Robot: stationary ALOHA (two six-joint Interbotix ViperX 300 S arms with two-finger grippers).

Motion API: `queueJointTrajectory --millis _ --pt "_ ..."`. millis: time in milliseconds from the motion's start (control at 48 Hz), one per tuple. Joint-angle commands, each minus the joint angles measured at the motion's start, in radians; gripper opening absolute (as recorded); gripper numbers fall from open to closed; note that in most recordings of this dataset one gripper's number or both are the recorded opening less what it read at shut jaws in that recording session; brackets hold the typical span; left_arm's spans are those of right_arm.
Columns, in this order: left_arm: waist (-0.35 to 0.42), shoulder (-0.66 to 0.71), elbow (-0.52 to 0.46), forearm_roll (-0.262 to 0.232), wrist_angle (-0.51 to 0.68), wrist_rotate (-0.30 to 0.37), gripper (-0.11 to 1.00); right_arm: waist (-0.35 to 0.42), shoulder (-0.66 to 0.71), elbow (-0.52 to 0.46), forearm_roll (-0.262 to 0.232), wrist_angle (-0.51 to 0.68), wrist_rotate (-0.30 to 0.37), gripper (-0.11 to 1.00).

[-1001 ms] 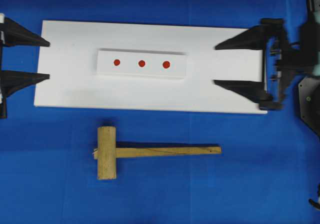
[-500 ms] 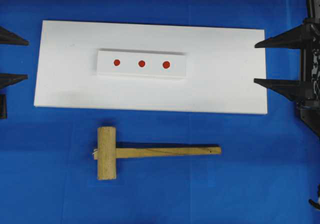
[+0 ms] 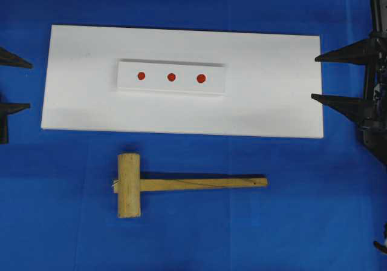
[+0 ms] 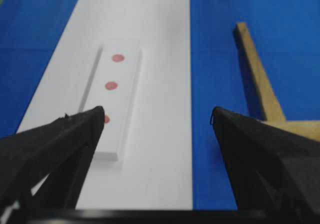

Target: Hit the mark with a hammer.

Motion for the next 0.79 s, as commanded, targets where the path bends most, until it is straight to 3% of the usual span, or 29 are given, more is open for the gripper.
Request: queueJointTrajectory --millis 0,771 --pt "-0.002 0.006 -0.003 0.002 -0.012 0.003 0.85 -0.002 -0.002 -0.005 0.003 -0.014 0.003 0.79" --pt "-0.012 0.006 0.02 0.0 -0.005 0.003 0.83 -0.002 0.006 0.002 0.005 -0.015 0.002 0.79"
